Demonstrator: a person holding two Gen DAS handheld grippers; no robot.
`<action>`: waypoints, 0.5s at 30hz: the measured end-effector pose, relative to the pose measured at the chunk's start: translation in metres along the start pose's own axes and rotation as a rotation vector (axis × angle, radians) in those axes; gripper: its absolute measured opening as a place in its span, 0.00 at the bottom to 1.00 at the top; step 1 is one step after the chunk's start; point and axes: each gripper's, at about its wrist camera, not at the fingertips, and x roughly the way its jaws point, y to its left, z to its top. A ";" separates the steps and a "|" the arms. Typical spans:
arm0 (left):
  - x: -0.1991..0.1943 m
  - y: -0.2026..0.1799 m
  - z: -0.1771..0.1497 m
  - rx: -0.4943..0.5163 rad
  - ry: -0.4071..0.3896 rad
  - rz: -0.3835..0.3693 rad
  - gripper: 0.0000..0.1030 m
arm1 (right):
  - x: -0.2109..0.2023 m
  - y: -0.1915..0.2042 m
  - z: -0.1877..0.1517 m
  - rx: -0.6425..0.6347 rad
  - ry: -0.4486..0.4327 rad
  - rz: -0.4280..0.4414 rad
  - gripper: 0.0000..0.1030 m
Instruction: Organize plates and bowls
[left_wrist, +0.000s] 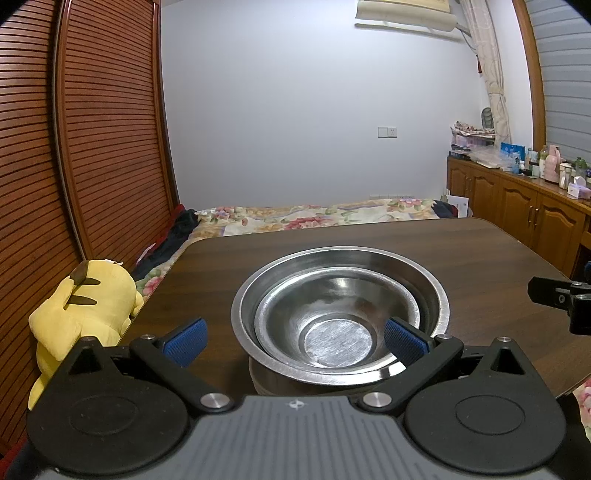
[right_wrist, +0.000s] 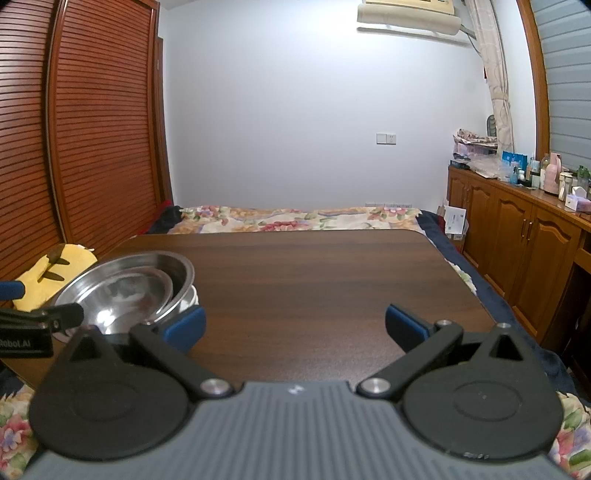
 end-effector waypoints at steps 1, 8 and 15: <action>0.000 0.000 0.000 -0.001 0.000 0.000 1.00 | 0.000 0.000 0.000 0.000 0.000 0.000 1.00; -0.002 -0.001 0.003 -0.003 -0.001 0.002 1.00 | 0.000 0.000 0.000 -0.001 0.000 0.000 1.00; -0.002 -0.001 0.003 -0.003 -0.001 0.002 1.00 | 0.000 -0.001 0.001 -0.001 -0.001 0.001 1.00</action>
